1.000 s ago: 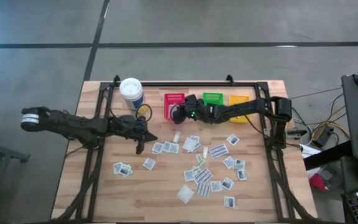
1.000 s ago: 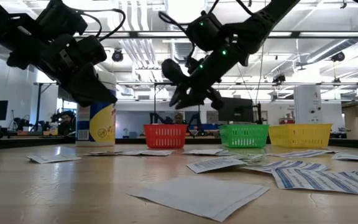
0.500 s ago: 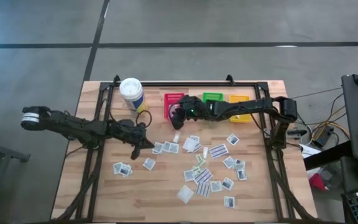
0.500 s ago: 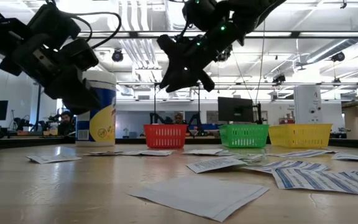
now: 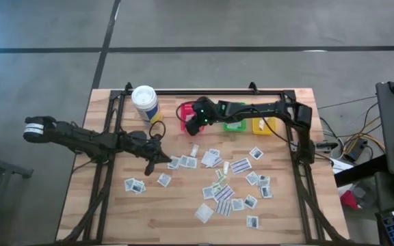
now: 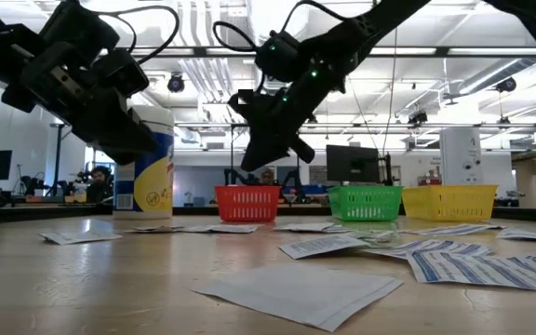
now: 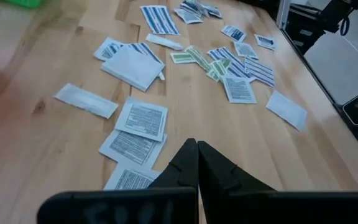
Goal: Pick & Place First Aid Supplies
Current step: Put the alcohol pad in the green bin
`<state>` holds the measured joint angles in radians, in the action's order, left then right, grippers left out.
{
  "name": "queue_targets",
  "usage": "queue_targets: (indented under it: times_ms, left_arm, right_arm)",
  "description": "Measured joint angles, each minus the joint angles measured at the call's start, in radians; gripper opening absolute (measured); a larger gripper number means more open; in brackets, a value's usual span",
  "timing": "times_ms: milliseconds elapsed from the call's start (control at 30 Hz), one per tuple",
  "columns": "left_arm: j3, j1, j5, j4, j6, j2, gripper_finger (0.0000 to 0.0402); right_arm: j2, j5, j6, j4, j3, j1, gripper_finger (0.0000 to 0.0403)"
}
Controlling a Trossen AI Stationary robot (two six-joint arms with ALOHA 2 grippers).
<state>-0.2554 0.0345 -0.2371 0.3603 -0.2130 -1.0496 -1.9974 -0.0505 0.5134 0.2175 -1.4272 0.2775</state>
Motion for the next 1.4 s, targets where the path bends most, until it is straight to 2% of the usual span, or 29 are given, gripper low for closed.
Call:
queue_targets:
  times_ms: [467,700,933,1000,1233,1400]
  left_arm:
    - [0.0,0.0,0.002,0.006,0.051,0.0,0.0]
    - [0.0,0.0,0.002,0.006,0.051,0.0,0.0]
    - [0.0,0.0,0.003,0.005,0.03,0.0,0.0]
    - [0.0,0.0,0.002,-0.003,0.001,0.0,0.0]
    - [0.0,-0.044,-0.035,-0.075,-0.11,0.0,0.0]
    - [0.0,-0.123,0.0,-0.074,-0.127,-0.001,0.0]
  right_arm:
    - [-0.095,0.025,0.007,0.057,-0.028,0.04,0.001]
    - [-0.087,-0.108,0.043,0.032,-0.028,0.047,0.0008]
    - [-0.079,-0.122,0.047,0.035,-0.028,0.058,0.0008]
    - [-0.058,-0.089,0.024,0.037,-0.028,0.053,0.0008]
    - [0.064,-0.065,-0.044,0.131,-0.028,-0.025,0.0008]
    - [0.109,-0.066,-0.062,0.168,-0.026,-0.128,0.0008]
